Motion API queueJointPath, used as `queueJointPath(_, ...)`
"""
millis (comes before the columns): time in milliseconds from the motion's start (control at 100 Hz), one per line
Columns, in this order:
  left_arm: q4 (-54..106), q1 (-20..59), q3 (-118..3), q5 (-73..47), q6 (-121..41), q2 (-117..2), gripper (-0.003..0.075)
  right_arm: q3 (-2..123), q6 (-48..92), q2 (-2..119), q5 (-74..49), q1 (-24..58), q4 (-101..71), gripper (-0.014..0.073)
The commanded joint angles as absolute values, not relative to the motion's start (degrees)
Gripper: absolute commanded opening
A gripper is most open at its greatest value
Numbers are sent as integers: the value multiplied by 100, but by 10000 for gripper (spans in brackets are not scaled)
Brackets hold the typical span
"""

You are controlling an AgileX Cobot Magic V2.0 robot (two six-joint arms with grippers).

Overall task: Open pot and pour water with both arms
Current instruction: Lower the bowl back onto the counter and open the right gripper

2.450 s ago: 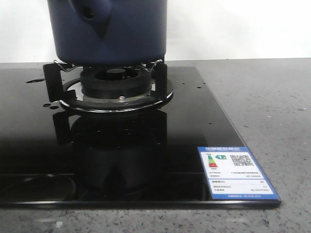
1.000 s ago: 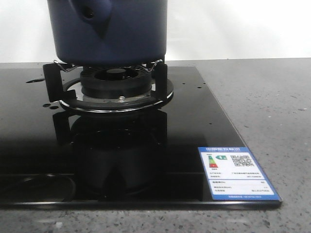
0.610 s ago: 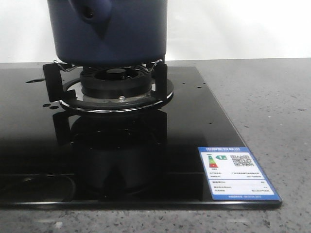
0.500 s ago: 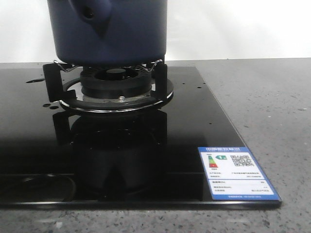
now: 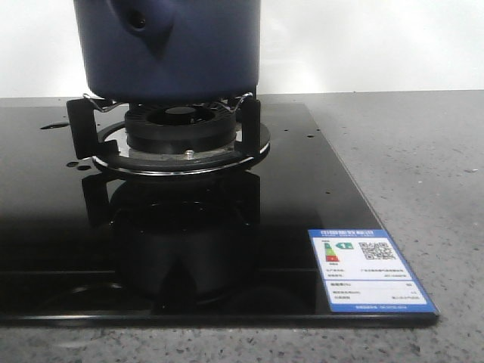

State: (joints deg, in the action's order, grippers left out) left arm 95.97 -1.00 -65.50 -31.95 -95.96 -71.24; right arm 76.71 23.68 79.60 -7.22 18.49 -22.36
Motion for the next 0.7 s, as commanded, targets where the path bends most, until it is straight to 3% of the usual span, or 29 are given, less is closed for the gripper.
queueJointPath(0, 10082, -88, -6785, -3669, -9536, -6925, 327, 7892, 2346, 7462, -2046, 1159, -2528, -42)
queueJointPath(130, 10264, 60, -6785, -3800, -9536, -6938, 327, 7892, 2071, 7388, -4284, 192, -2527, -42)
queueJointPath(270, 10264, 348, -6785, -3800, -9547, -7035, 327, 7871, 2065, 7669, -5831, -490, -2452, -42)
queueJointPath(690, 10277, 639, -6785, -3852, -9547, -7308, 327, 7871, 1544, 8560, -6444, -648, -1442, -42)
